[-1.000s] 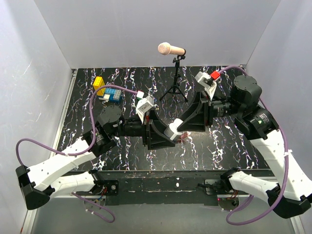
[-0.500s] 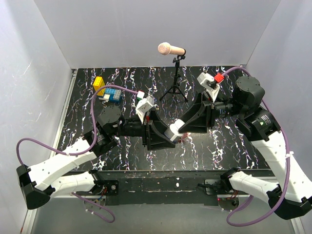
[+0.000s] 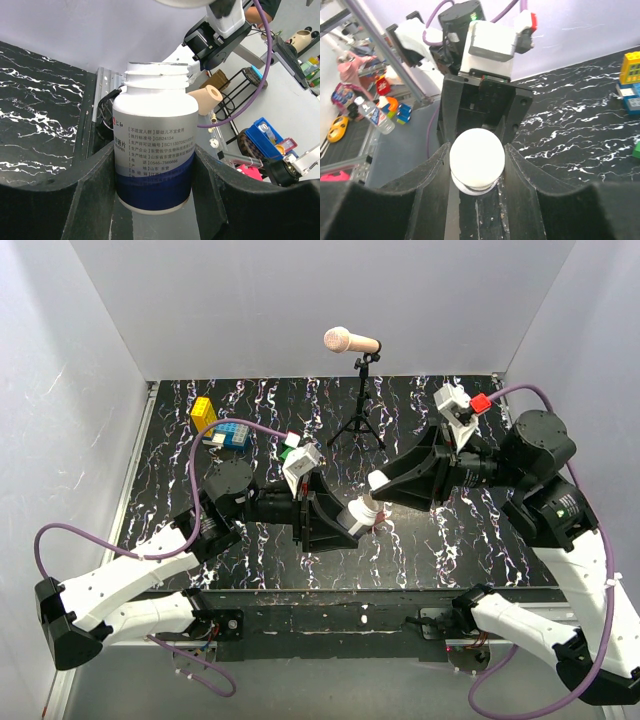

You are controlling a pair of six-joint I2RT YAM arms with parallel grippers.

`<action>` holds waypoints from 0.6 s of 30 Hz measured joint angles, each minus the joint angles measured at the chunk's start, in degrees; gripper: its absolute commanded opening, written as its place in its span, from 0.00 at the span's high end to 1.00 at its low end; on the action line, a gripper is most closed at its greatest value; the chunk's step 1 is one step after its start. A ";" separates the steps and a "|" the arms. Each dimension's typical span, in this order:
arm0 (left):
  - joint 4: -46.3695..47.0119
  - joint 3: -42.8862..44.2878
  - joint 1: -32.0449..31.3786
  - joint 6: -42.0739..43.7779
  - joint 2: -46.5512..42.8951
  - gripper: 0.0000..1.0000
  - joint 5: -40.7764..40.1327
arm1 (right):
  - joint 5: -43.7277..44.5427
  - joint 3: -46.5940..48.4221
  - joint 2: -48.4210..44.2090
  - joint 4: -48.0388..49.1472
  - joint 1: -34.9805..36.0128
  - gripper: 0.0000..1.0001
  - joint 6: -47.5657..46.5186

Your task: Sort the pills into containers

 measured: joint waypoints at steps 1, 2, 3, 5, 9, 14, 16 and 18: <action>-0.11 -0.02 0.00 0.04 0.00 1.00 -0.04 | 1.11 0.00 -0.22 0.00 0.00 0.99 0.09; -0.15 -0.07 0.00 0.17 0.00 1.00 -0.13 | 2.32 0.00 -0.31 -0.02 0.00 0.99 0.15; -0.20 -0.11 0.00 0.24 0.00 1.00 -0.17 | 3.45 0.00 -0.33 -0.04 0.00 0.99 0.20; -0.57 -0.11 0.00 0.46 -0.02 1.00 -0.28 | 5.73 -0.02 -0.33 -0.24 0.00 0.99 0.22; -1.33 -0.11 0.00 1.16 -0.07 1.00 -0.81 | 10.51 -0.04 0.20 -2.19 -0.02 0.99 0.35; -2.62 -0.46 0.00 2.80 -0.59 1.00 -2.84 | 20.63 -0.63 0.59 -6.23 -0.59 0.99 1.01; -3.54 -0.61 0.00 3.67 -0.96 1.00 -3.96 | 24.79 -2.01 0.55 -7.45 -1.64 0.99 1.44; -4.68 -0.63 0.00 4.79 -1.29 1.00 -5.25 | 28.72 -4.35 0.57 -8.59 -3.13 0.99 2.36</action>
